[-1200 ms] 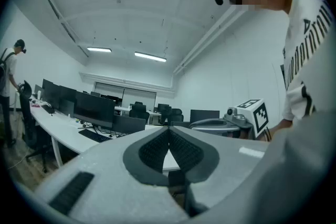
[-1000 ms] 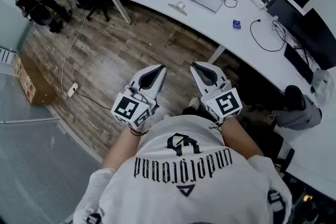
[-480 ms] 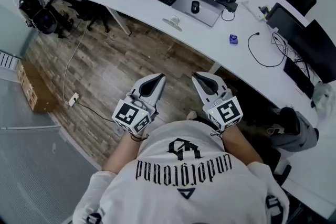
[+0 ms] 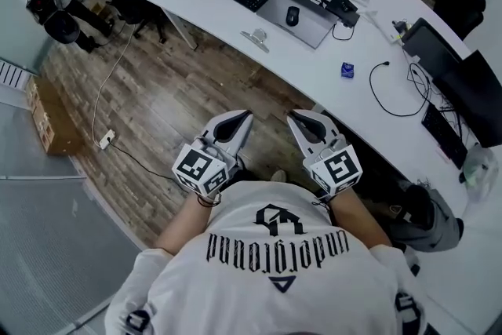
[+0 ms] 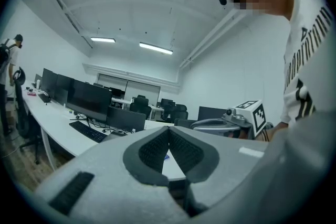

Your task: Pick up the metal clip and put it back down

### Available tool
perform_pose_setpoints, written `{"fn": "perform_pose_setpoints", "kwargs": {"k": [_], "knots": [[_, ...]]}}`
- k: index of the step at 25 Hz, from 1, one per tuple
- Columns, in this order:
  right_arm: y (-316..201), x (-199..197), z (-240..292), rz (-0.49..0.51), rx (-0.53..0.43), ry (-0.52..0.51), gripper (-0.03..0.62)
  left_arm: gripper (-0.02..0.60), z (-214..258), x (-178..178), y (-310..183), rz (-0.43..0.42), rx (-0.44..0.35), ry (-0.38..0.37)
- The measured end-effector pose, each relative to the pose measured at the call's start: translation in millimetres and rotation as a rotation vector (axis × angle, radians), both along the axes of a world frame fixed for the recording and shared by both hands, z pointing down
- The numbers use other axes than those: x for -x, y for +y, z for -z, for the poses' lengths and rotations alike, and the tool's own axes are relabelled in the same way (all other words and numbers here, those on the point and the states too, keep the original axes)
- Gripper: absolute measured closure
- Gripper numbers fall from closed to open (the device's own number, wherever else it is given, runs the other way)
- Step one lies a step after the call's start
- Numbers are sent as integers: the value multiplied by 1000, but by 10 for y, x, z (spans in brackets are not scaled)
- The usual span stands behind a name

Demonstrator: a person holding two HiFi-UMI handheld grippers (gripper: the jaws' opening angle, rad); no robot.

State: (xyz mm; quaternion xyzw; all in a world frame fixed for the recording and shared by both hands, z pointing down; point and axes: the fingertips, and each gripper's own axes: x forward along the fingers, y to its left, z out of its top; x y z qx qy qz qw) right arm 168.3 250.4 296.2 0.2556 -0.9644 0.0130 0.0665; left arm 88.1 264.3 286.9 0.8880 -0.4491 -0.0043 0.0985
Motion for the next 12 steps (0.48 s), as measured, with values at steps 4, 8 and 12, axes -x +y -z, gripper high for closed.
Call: {"fn": "perform_pose_setpoints", "kwargs": {"k": [4,8,12], "knots": [[-147,2,-38,0,4,4,566,566,-49,16,-129,6,6,5],[-278,20,-28,-8,4,3,566,566,-33,26,-283,-9,4,6],[-418,62,-32,-13,0,7,566,566,-22,48,-446,-24,-2,1]]}}
